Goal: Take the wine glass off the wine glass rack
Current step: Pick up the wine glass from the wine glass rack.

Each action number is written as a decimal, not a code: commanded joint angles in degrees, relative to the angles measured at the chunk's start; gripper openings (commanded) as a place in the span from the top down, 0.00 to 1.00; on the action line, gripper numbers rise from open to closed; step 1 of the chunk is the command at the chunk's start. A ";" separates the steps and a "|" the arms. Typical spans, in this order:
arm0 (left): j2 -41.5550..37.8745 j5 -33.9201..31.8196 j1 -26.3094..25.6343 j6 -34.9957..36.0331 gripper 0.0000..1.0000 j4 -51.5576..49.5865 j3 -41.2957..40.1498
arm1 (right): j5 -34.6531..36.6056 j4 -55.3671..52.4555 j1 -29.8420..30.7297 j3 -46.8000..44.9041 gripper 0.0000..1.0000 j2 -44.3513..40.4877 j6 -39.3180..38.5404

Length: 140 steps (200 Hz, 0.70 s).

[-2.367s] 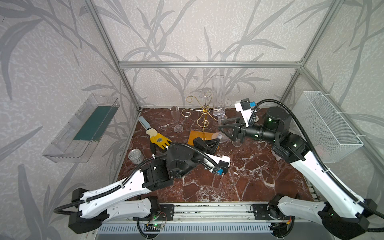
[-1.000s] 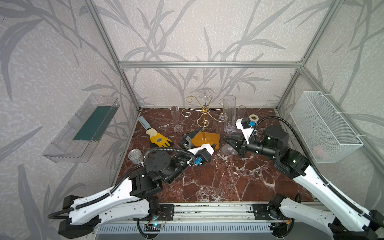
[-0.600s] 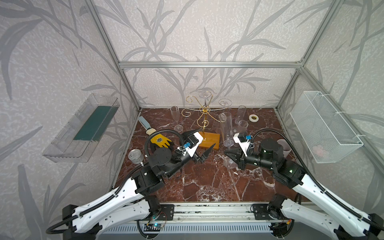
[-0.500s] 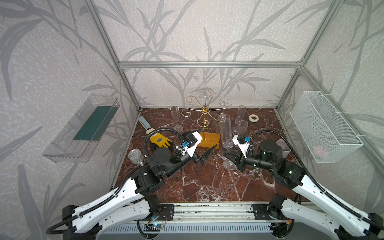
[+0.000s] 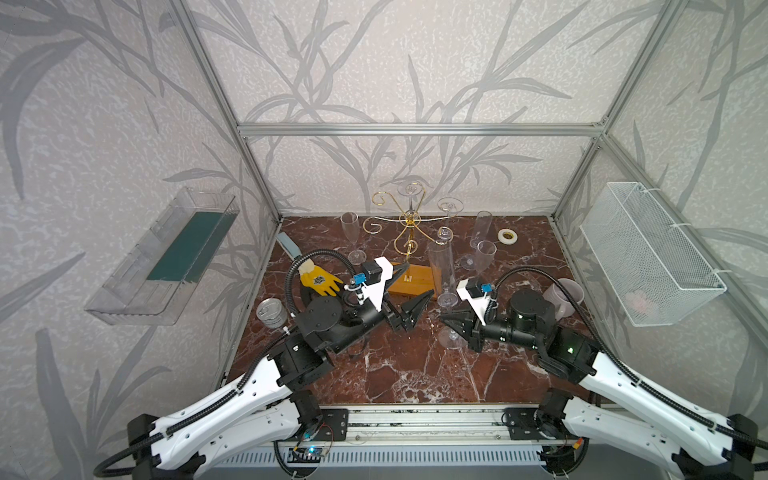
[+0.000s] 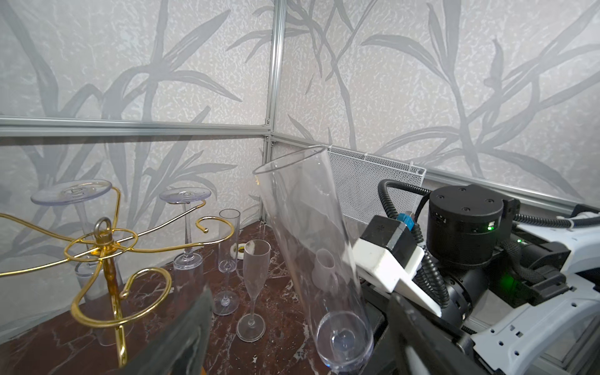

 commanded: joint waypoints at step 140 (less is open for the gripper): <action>7.26 14.49 4.39 -17.15 0.16 6.90 2.43 | 0.40 6.70 4.28 -1.51 1.00 2.83 -1.64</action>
